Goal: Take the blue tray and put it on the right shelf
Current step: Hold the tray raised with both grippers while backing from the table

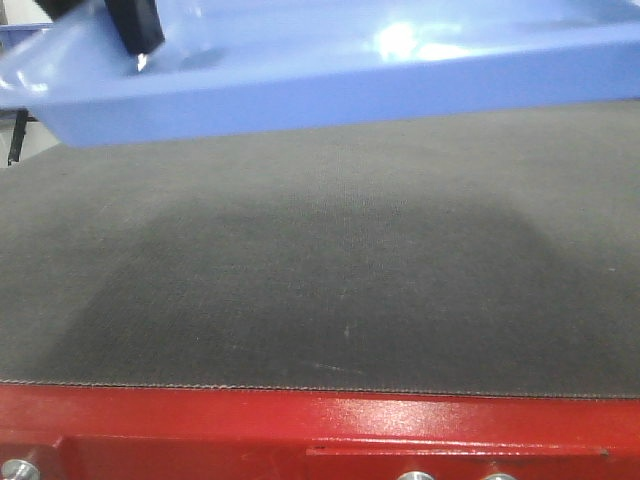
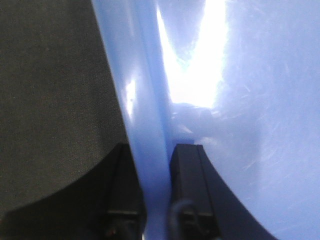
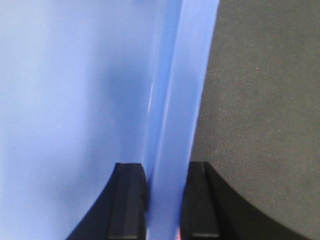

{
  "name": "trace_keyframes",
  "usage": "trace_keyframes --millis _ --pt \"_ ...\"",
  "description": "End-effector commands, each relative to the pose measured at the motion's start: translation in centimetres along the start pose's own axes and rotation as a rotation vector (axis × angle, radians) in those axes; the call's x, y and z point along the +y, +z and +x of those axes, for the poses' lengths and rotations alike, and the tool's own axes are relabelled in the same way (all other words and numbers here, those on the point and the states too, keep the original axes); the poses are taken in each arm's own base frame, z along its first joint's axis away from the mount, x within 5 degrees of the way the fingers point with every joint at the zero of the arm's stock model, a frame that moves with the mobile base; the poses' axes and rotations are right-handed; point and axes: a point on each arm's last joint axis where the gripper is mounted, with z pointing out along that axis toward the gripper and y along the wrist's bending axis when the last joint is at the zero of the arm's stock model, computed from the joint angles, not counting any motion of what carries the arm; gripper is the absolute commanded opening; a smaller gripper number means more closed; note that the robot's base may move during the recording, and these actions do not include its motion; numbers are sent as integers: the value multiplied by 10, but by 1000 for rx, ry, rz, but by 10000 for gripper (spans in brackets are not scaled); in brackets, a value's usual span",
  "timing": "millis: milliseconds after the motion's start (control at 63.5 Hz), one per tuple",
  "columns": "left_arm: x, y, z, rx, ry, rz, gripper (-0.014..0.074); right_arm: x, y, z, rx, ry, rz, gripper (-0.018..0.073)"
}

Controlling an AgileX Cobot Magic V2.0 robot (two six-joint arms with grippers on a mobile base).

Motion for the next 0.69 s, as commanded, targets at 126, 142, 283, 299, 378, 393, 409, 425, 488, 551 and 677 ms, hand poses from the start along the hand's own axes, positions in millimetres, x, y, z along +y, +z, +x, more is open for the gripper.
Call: trace_keyframes --millis 126,142,283,299,378,393,409,425,488,551,677 --pt "10 -54 15 -112 37 -25 -46 -2 -34 -5 -178 -11 -71 56" --pt "11 -55 15 -119 33 -33 -46 -2 -35 -5 -179 -11 -72 56" --pt "14 -58 14 -138 33 -57 -46 -2 -35 -5 -181 -11 -72 56" --pt "14 -58 14 -138 33 -57 -46 -2 -35 -5 -182 -11 -73 56" --pt "12 -56 14 -128 30 -46 -48 -2 -35 -5 -184 -11 -74 56" --pt "12 -56 14 -128 30 -45 -48 -2 -35 -5 -184 -11 -74 56" --pt "12 -55 14 -126 30 -45 -48 -2 -35 -5 -184 -11 -74 56" --pt "12 -55 14 -125 30 -45 -48 -2 -35 -5 -184 -11 -74 56" --pt "12 -54 14 -120 30 -47 -48 -2 -35 -5 -182 -11 -73 56" --pt "12 -54 14 -118 30 -48 -48 -2 -35 -5 -179 -11 -72 56" --pt "12 -54 14 -118 30 -48 -48 -2 -35 -5 -178 -11 -71 56"
